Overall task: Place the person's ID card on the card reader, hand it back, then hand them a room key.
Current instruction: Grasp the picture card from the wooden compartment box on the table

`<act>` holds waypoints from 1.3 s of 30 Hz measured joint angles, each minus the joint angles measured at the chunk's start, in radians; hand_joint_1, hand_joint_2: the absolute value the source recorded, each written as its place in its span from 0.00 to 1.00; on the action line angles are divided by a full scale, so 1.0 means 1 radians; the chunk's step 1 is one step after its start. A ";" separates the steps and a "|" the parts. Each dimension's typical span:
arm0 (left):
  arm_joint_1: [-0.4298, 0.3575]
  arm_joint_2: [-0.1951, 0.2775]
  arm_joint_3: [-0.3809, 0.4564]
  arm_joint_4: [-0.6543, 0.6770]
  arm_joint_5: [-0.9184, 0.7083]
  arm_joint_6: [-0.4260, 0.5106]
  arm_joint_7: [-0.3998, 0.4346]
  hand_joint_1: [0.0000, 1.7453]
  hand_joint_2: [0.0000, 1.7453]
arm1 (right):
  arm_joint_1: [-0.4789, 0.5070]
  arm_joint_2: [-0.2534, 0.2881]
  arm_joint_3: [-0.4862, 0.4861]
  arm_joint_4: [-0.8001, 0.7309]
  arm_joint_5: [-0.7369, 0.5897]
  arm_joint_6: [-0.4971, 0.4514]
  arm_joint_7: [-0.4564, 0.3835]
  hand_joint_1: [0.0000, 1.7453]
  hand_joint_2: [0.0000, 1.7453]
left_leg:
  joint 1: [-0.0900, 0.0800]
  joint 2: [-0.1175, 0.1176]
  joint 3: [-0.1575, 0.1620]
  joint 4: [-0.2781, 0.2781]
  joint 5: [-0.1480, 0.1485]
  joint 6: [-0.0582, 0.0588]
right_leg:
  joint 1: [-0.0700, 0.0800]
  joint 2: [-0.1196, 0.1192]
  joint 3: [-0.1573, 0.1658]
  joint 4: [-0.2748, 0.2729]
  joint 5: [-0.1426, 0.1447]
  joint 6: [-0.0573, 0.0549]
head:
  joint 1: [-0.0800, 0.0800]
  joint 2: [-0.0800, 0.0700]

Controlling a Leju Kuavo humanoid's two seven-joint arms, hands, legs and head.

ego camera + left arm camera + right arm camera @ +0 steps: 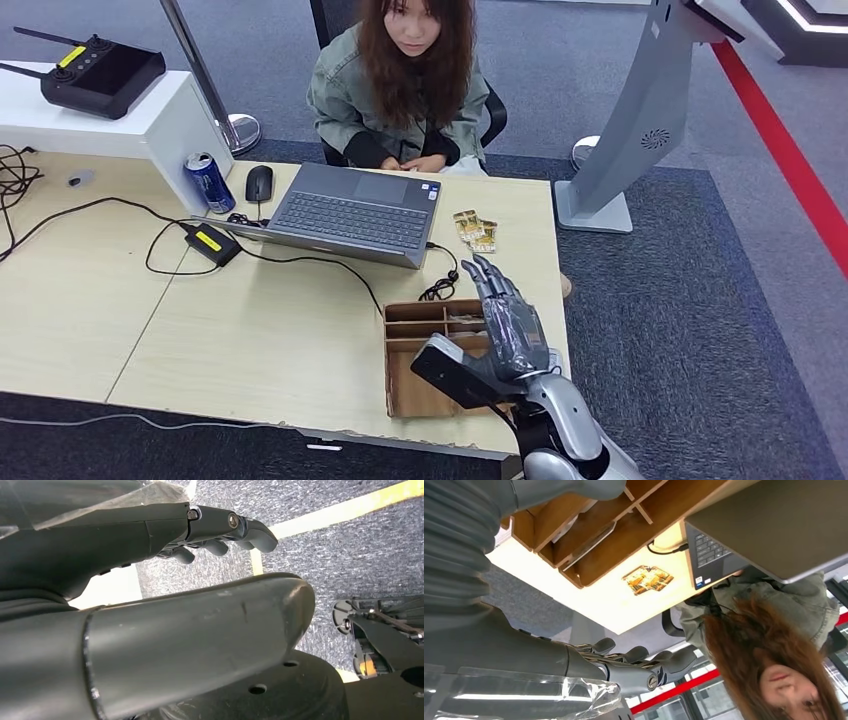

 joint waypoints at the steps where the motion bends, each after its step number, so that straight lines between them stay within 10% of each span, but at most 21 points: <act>1: 0.000 0.000 0.001 0.000 0.000 0.001 0.000 0.00 0.00 | 0.001 0.000 -0.001 0.004 -0.001 -0.002 0.000 0.13 1.00 | 0.000 0.000 0.000 0.000 0.000 0.000 | 0.000 0.000 0.000 0.000 0.000 0.000 | 0.000 0.000; 39: 0.000 0.000 0.012 0.000 0.003 -0.005 0.002 0.00 0.00 | 0.014 -0.001 -0.002 0.081 0.027 -0.022 0.000 0.35 1.00 | 0.000 0.000 0.000 0.000 0.000 0.000 | 0.000 0.000 0.000 0.000 0.000 0.000 | 0.000 0.000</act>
